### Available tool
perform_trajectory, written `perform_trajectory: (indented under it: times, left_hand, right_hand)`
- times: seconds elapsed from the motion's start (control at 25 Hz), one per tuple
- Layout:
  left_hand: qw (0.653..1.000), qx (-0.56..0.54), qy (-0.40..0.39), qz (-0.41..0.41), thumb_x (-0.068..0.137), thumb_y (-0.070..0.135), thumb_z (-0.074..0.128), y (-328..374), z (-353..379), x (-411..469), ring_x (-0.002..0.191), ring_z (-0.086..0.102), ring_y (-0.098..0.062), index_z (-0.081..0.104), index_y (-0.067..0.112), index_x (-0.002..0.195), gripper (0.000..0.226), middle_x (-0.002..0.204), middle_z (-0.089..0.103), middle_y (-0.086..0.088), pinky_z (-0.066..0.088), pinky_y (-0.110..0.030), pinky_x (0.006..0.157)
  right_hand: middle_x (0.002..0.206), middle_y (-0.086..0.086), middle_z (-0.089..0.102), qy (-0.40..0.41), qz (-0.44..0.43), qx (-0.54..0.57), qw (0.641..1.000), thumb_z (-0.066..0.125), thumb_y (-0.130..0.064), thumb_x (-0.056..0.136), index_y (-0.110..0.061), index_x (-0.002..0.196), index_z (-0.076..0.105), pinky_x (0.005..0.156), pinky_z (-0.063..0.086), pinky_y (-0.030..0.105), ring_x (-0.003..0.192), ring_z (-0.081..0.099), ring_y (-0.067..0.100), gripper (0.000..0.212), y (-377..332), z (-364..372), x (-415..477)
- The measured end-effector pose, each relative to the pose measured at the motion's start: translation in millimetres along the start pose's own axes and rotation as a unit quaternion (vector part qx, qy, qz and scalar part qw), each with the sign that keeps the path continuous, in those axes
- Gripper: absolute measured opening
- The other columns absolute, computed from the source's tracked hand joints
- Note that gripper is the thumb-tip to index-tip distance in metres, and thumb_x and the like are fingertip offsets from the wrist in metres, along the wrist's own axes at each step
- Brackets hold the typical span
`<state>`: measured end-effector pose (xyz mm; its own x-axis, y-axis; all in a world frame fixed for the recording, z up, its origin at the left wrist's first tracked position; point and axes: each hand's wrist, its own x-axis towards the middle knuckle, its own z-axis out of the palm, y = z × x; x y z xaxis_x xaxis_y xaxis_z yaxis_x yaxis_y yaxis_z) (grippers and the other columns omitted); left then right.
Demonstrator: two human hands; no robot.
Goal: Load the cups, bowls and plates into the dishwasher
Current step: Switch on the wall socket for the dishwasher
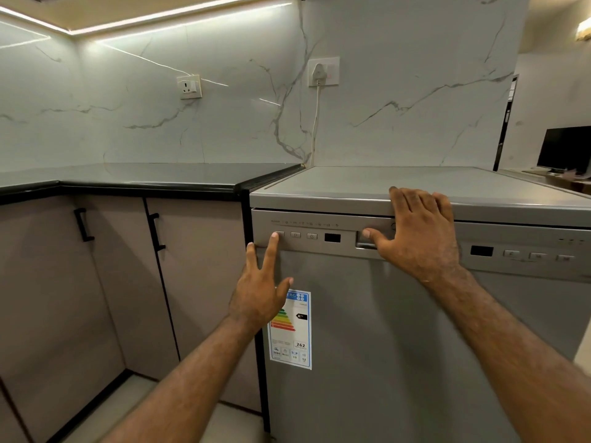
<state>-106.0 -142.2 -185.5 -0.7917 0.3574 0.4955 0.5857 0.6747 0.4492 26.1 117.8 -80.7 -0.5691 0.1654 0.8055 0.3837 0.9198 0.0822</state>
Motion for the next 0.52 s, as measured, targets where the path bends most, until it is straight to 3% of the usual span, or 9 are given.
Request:
perform_trajectory:
  times: [0.2,0.52]
  left_hand:
    - [0.999,0.042,-0.015,-0.004,0.095,0.054,0.061,5.2,3.2,0.5,0.140,0.046,-0.045,-0.023,0.059,0.150,0.101,0.170,-0.015,-0.012,0.057,-0.056,0.089]
    - [0.993,0.109,-0.040,0.004,0.095,0.058,0.058,4.2,-7.2,3.6,0.143,0.040,-0.046,-0.029,0.053,0.150,0.103,0.168,-0.010,-0.021,0.051,-0.058,0.099]
  right_hand:
    - [0.138,0.008,0.051,0.007,-0.001,-0.001,1.000,0.054,-0.074,0.083,-0.011,0.149,0.038,0.117,0.024,0.049,0.129,0.044,0.029,0.092,-0.8,2.2,-0.4]
    - [0.137,0.008,0.051,0.012,-0.001,0.001,1.000,0.055,-0.073,0.084,-0.011,0.148,0.038,0.116,0.025,0.049,0.129,0.044,0.029,0.091,-2.2,2.5,-0.8]
